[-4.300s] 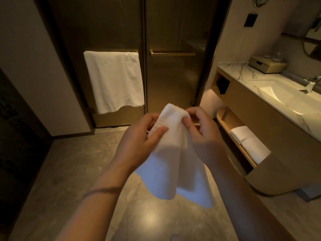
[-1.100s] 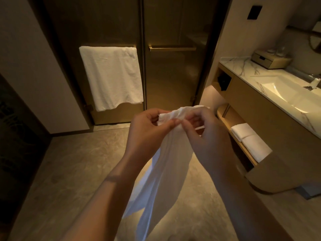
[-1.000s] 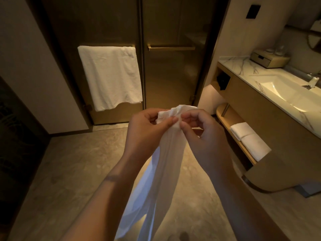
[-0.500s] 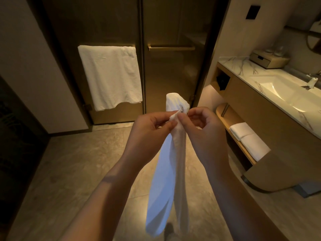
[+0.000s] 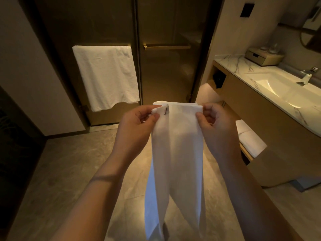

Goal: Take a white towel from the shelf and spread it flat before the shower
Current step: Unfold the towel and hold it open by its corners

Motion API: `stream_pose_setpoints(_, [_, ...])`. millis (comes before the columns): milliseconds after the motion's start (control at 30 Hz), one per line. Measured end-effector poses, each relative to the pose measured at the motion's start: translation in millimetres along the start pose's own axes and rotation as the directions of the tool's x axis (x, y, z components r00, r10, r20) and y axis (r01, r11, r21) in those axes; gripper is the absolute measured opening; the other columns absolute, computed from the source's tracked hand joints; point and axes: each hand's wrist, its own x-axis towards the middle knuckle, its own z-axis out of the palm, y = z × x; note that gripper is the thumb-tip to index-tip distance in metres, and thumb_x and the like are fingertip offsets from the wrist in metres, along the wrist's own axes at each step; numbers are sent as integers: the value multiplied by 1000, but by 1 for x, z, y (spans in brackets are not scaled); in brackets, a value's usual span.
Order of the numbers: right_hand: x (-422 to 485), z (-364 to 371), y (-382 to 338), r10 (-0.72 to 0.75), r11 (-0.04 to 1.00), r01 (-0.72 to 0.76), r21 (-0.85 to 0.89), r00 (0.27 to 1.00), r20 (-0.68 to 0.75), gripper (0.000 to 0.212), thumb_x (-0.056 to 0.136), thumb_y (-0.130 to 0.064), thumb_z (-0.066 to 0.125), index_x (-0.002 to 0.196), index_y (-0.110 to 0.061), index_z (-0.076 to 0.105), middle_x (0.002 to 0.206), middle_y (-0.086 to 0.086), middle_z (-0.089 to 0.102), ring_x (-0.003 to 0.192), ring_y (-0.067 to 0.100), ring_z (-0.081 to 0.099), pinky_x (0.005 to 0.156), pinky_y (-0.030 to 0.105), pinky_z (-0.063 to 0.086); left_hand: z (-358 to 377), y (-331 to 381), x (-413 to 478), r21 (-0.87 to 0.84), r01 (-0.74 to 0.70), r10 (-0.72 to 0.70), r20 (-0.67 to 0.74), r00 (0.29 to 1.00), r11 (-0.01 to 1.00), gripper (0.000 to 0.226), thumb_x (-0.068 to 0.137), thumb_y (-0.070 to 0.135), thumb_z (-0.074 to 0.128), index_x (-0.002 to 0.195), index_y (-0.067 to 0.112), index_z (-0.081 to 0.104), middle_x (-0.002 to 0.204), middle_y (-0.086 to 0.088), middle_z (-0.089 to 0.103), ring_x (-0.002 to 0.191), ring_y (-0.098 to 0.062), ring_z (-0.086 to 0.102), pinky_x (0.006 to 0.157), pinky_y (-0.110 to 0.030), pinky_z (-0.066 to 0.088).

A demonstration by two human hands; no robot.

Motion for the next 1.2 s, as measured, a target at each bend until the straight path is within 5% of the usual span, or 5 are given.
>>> stream_pose_setpoints(467, [5,-10,25,97,989,-97,-114,995,1,17,92,-30,57,109,-31,58,100,-10,63,87,5,59,67,19,47,-8,4,6,24,-15,15,-27,1000,1000,30,91,17,58,86,44,68,84,30,68,82,9,62,62,-4,44])
stream_pose_setpoints(633, [1,-5,8,-72,991,75,-111,997,28,25,89,-25,63,113,-22,63,106,-8,64,92,5,58,77,16,46,-2,2,4,143,-40,34,47,998,989,31,93,18,55,87,48,62,83,40,62,86,17,57,62,1,40])
stream_pose_setpoints(800, [-4,8,-9,-188,980,198,-36,963,193,29,86,-32,65,113,-23,64,105,-10,65,94,2,58,79,13,46,8,-7,1,292,-120,72,171,983,949,21,93,23,53,100,41,63,87,29,62,88,12,56,68,-2,41])
stream_pose_setpoints(1033, [-8,27,-8,-187,982,190,9,956,226,21,83,-33,69,101,-38,59,89,-33,55,89,-11,56,68,0,43,7,-10,1,213,-76,52,116,992,974,23,89,24,61,92,46,54,90,22,66,89,8,62,66,-12,49])
stream_pose_setpoints(1200, [-4,32,-7,-118,993,110,43,953,278,21,80,-43,68,97,-41,57,85,-34,56,86,-13,56,59,1,42,0,-9,0,271,-116,89,110,990,955,30,88,26,63,91,52,49,93,36,61,90,14,59,65,-9,50])
